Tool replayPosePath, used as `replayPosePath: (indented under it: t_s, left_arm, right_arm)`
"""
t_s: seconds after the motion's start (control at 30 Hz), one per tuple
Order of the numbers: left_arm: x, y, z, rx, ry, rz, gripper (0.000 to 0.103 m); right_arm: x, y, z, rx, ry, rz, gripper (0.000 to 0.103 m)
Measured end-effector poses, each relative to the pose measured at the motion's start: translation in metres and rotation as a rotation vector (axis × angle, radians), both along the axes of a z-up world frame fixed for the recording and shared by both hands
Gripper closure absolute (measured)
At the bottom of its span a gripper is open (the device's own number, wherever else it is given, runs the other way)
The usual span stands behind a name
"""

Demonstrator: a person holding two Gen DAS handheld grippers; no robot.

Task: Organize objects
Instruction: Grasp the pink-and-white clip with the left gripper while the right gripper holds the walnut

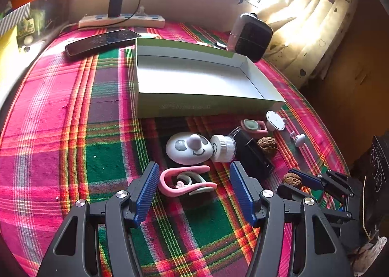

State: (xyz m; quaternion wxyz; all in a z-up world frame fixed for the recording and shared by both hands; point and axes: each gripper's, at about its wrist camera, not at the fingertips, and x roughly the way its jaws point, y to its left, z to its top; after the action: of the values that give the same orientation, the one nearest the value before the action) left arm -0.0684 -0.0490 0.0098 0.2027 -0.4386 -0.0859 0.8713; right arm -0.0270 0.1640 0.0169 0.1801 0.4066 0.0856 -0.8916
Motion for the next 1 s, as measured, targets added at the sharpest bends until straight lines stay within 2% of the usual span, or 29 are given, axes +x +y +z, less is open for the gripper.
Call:
replayPosePath:
  t_s: [0.1, 0.43, 0.73, 1.0]
  left_arm:
    - [0.01, 0.001, -0.002, 0.01, -0.013, -0.018, 0.044]
    - [0.027, 0.017, -0.001, -0.027, 0.002, -0.089, 0.044]
    - [0.016, 0.029, -0.002, -0.195, 0.043, -0.06, 0.044]
    - [0.011, 0.03, -0.002, -0.234, 0.056, -0.048, 0.048]
  right_arm:
    - [0.0, 0.0, 0.0, 0.0, 0.0, 0.0, 0.072]
    - [0.0, 0.0, 0.0, 0.0, 0.001, 0.001, 0.072]
    - [0.001, -0.001, 0.0, 0.001, 0.003, 0.002, 0.072]
    - [0.0, -0.001, 0.0, 0.002, 0.007, 0.006, 0.072]
